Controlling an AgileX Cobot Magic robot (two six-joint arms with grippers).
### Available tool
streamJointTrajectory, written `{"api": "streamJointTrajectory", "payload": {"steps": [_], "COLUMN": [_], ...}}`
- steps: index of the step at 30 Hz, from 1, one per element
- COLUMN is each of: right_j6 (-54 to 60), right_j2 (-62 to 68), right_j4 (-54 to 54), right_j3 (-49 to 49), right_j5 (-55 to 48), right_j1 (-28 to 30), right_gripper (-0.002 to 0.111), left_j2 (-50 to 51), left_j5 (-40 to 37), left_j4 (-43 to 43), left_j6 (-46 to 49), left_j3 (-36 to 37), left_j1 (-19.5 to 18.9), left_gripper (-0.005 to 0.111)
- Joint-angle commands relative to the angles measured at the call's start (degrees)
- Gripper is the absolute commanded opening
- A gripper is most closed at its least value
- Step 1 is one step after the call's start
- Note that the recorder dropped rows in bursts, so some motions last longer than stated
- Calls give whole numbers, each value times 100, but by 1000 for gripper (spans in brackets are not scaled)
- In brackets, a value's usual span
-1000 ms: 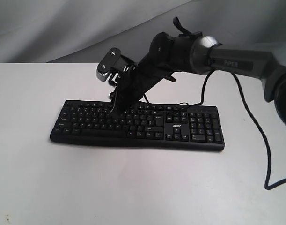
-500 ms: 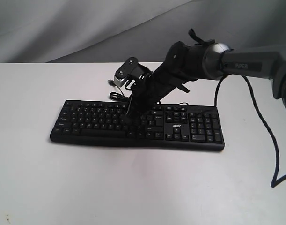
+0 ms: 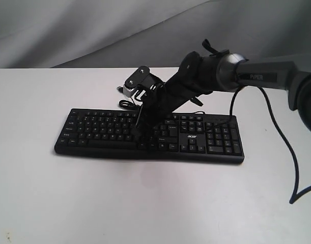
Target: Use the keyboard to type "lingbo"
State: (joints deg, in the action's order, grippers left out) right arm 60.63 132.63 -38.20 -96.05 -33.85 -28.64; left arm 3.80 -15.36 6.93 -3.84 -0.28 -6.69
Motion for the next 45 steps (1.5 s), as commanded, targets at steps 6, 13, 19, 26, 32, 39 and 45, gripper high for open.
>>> {"api": "streamJointTrajectory", "payload": {"steps": [6, 13, 19, 26, 32, 39, 45], "right_j6": [80, 80, -1095, -1768, -1768, -2666, -4553], "right_j2": [70, -454, -2043, -2639, -2627, -2658, -2811], "right_j4": [-74, -25, 1148, 1344, 1310, 916, 1247], "right_j3": [28, 28, 28, 28, 28, 28, 27], "right_j5": [12, -388, -588, -672, -621, 23, 49], "right_j1": [18, 18, 18, 7, 7, 72, 163], "right_gripper": [0, 0, 0, 0, 0, 0, 0], "left_j2": [37, 37, 37, 37, 37, 37, 37], "left_j5": [34, 34, 34, 34, 34, 34, 34], "left_j4": [-21, -21, -21, -21, -21, -21, -21], "left_j6": [-12, -12, -12, -12, -12, -12, -12], "left_j3": [28, 28, 28, 28, 28, 28, 28], "left_j1": [4, 4, 4, 4, 4, 4, 4], "left_gripper": [1, 1, 1, 1, 1, 1, 1]}}
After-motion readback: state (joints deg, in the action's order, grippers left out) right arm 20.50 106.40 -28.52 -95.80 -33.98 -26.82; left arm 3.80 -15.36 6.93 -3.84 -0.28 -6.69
